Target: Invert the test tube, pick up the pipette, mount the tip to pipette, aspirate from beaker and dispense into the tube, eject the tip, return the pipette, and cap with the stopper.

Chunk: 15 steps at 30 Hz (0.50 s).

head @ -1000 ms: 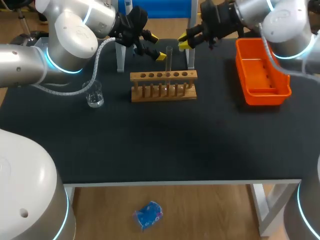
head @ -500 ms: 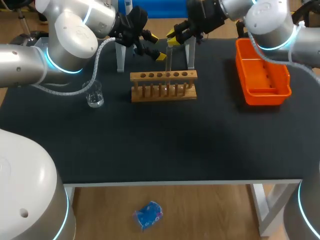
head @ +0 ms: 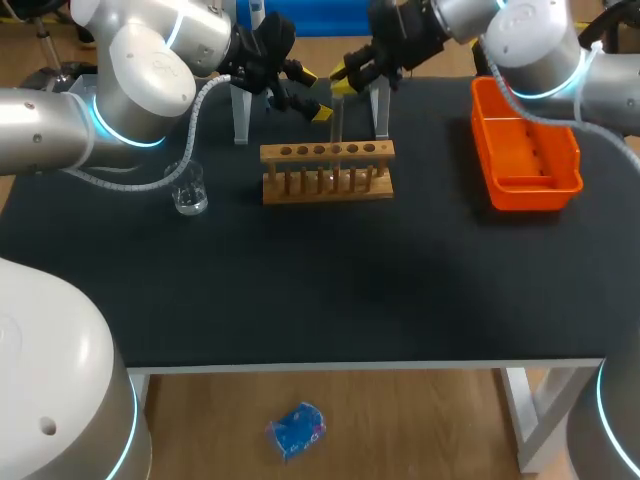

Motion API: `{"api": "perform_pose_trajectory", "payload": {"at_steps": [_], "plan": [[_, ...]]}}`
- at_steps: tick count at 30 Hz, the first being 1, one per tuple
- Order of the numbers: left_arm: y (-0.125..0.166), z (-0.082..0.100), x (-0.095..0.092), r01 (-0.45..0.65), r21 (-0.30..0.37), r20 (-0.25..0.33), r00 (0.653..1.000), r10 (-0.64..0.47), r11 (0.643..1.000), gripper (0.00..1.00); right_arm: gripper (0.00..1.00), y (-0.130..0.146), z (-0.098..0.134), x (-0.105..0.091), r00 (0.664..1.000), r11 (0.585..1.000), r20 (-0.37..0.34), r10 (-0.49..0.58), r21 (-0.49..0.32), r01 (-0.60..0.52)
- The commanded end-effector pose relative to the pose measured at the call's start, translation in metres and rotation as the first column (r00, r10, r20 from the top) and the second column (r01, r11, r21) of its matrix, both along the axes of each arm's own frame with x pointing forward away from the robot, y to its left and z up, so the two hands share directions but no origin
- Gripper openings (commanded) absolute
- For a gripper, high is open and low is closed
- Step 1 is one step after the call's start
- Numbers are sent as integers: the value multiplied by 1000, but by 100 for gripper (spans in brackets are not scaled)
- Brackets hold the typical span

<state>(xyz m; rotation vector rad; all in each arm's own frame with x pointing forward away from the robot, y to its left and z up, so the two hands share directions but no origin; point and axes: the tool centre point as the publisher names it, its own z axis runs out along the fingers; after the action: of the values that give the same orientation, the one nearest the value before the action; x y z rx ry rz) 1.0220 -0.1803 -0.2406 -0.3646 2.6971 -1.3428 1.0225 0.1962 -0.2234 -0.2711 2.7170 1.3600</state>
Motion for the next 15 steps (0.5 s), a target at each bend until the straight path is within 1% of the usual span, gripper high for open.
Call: {"api": "perform_pose_trajectory", "payload": {"at_steps": [1, 8, 15], "plan": [[0, 1, 1, 2, 4, -4, 1000, -2, 1000, 100, 0, 0, -2, 2, 1000, 1000, -5, 3, -2, -3], [0, 1, 1, 2, 4, -4, 1000, -2, 1000, 100, 0, 0, -2, 1, 1000, 1000, -8, 3, -5, -4], [0, 1, 1, 2, 4, -4, 1000, -2, 1000, 100, 0, 0, -9, 0, 1000, 1000, -22, 3, -10, -3]]}}
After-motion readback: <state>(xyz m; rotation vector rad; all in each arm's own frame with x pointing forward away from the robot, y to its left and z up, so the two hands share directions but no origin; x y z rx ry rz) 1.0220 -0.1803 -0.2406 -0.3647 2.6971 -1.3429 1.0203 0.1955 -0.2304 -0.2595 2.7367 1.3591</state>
